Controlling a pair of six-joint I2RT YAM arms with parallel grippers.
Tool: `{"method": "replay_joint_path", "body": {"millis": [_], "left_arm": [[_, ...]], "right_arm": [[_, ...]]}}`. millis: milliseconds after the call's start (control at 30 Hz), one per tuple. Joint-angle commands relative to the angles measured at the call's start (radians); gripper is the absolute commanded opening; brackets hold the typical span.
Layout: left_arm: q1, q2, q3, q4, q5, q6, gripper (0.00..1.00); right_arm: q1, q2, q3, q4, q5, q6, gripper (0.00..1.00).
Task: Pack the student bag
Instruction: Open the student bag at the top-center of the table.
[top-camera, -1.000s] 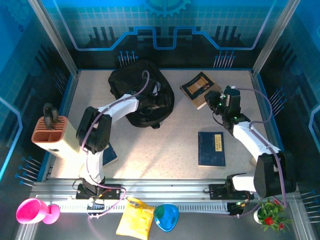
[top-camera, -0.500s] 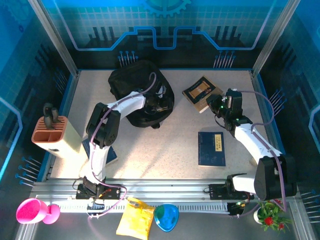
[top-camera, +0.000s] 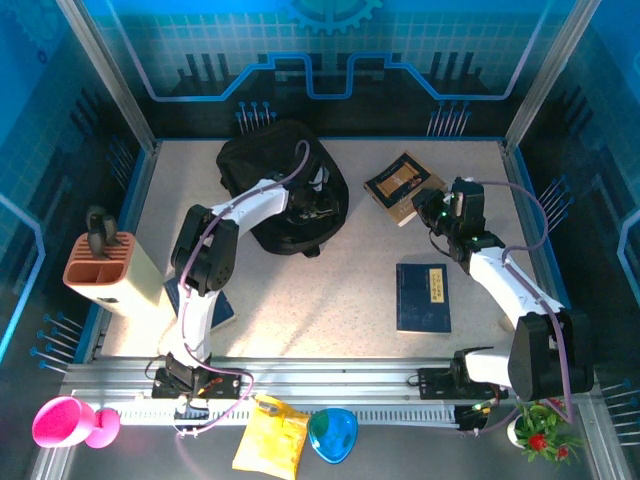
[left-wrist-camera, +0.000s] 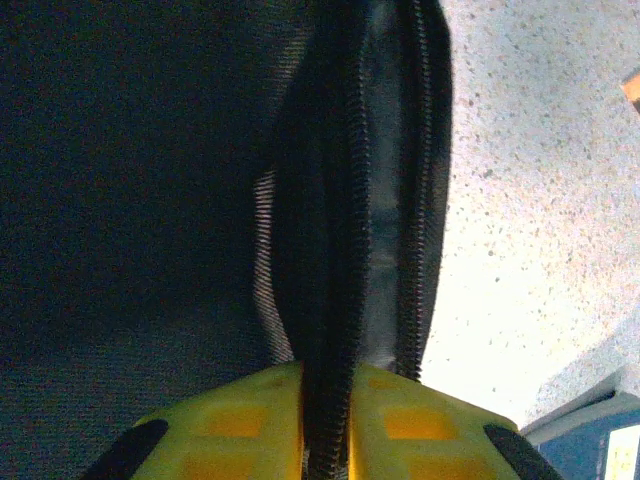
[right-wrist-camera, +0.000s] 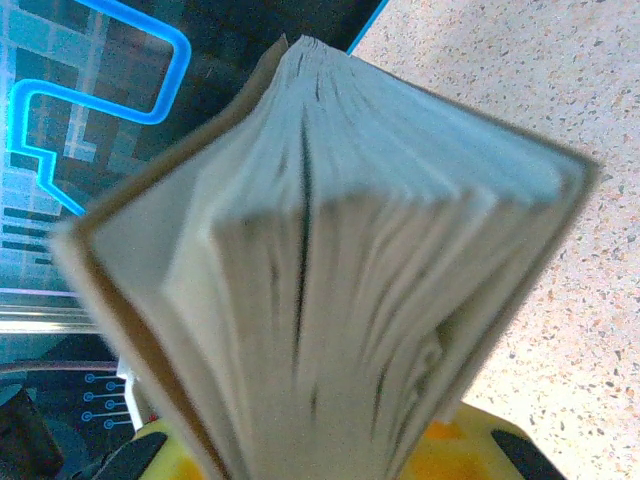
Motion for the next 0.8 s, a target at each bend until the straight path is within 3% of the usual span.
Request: {"method": "replay_joint_path", "body": {"millis": [0, 133, 267, 433, 767], "left_arm": [[0.007, 0.020, 0.036, -0.026, -0.003, 0.022, 0.10], [0.008, -0.019, 0.056, -0.037, -0.007, 0.061, 0.00], [0.022, -0.099, 0.071, -0.030, -0.006, 0.098, 0.00], [0.030, -0.186, 0.092, -0.008, -0.030, 0.136, 0.00], [0.030, -0.256, 0.099, 0.120, 0.016, 0.120, 0.00]], "right_arm": [[-0.013, -0.012, 0.018, 0.048, -0.011, -0.008, 0.02], [-0.013, -0.019, 0.026, 0.038, -0.018, -0.028, 0.02], [0.005, -0.048, 0.020, 0.042, -0.048, -0.082, 0.03], [0.105, -0.093, 0.000, 0.027, -0.021, -0.130, 0.04], [0.302, 0.036, 0.005, 0.094, 0.011, 0.032, 0.03]]}}
